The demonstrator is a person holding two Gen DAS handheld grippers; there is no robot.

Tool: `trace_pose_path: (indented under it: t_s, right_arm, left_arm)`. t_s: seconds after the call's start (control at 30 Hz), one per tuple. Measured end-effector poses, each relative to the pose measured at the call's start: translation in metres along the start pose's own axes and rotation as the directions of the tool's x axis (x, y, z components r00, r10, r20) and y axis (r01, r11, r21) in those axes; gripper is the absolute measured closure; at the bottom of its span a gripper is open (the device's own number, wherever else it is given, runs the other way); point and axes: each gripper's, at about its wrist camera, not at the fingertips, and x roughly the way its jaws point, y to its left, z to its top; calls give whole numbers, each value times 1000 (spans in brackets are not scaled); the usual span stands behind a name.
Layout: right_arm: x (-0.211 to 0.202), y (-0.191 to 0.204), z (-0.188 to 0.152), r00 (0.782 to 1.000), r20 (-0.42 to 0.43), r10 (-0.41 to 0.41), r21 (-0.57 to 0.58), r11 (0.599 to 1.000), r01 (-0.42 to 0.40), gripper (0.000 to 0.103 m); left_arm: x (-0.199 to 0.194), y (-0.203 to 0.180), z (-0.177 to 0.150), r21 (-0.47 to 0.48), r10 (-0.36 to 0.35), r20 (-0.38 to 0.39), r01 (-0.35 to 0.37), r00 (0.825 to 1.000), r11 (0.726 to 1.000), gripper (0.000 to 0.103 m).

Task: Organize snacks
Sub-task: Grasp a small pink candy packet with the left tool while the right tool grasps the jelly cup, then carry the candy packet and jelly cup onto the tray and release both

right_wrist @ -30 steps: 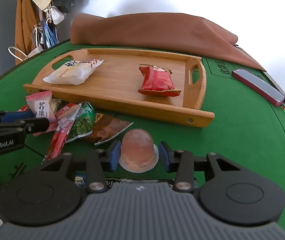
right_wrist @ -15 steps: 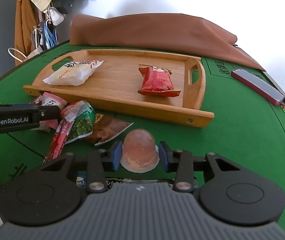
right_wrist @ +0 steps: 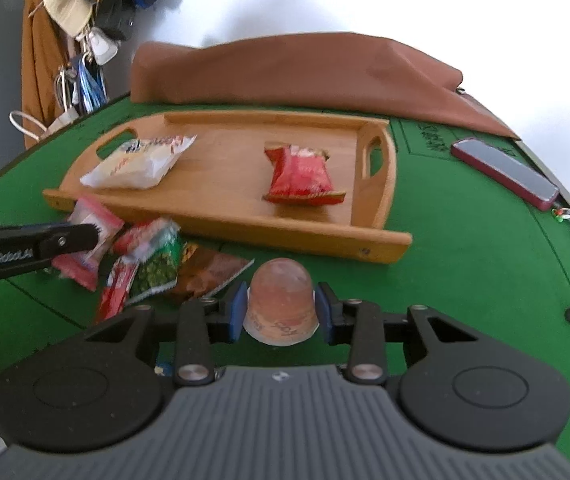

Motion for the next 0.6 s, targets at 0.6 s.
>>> trace_pose_path:
  t_s: [0.6]
  right_arm:
    - [1,-31,76,998,51,40,80,996,-44,62]
  left_arm:
    - [-5,26,92,3,4,92,-4,996,1000,82]
